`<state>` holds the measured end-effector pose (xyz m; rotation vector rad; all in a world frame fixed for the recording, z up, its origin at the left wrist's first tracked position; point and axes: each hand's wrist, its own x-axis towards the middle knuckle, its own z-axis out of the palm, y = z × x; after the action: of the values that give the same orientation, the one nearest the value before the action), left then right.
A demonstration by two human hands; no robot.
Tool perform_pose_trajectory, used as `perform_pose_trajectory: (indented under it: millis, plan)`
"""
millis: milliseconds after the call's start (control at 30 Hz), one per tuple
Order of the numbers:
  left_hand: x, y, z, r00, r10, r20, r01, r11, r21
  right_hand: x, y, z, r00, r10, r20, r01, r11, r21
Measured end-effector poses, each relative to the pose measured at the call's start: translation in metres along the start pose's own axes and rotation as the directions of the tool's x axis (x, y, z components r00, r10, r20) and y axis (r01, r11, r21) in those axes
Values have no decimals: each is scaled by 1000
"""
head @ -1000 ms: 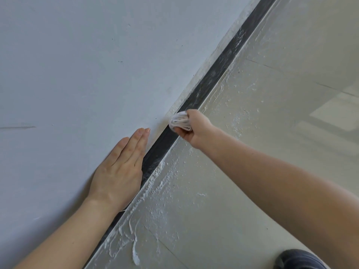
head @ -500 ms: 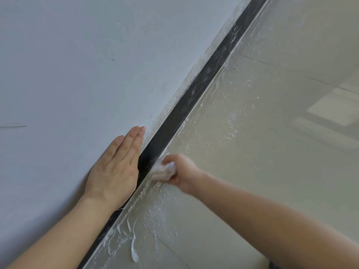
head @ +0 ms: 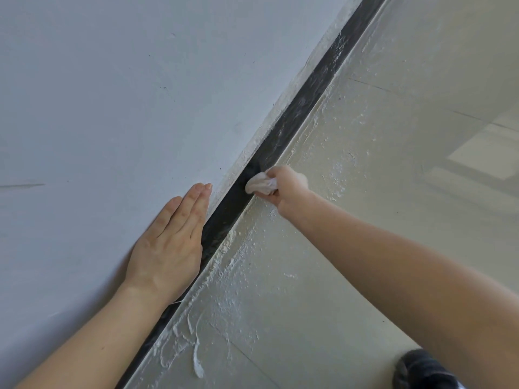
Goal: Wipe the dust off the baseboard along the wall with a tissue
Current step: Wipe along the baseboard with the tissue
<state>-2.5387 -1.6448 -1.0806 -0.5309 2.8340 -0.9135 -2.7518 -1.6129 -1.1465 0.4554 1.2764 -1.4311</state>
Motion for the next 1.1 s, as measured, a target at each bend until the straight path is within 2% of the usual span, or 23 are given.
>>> perform_pose_trajectory:
  millis: [67, 100, 167, 267, 367, 467, 600, 800, 867, 1000, 1100]
  plan:
    - [0, -1, -1, 1000, -5, -2, 5, 1000, -19, -6, -2, -8, 997, -33, -65, 43, 986, 161]
    - [0, -1, -1, 1000, -5, -5, 5, 999, -32, -10, 3, -11, 997, -30, -71, 41, 986, 164]
    - [1, -1, -2, 1000, -1, -9, 1, 999, -47, -18, 31, -14, 999, 43, -32, -43, 999, 22]
    - [0, 0, -1, 1000, 6, -7, -6, 999, -35, -38, 86, -9, 960, 266, 84, -244, 946, -215]
    - [0, -1, -2, 1000, 17, -6, -17, 1000, -22, -50, 106, 6, 893, 394, 219, -344, 909, -235]
    - [1, -1, -3, 1000, 9, -10, -10, 998, -56, -34, 77, 19, 926, 263, 271, -204, 952, -226]
    - [5, 0, -4, 1000, 17, -20, -19, 995, -101, -19, 12, 19, 978, 109, 179, -74, 979, -190]
    - [41, -2, -14, 993, 90, -76, -97, 991, -93, -7, -44, -13, 997, -60, 40, 52, 980, 191]
    - [61, -3, -20, 986, 136, -93, -141, 989, -51, -8, -44, -21, 1000, -15, 1, 15, 985, 174]
    - [105, -5, -30, 972, 204, -116, -188, 973, 136, -14, -5, -18, 977, 190, 97, -175, 974, -143]
    - [131, -11, -32, 972, 197, -127, -167, 962, 215, -10, 5, -8, 962, 234, 141, -207, 962, -180]
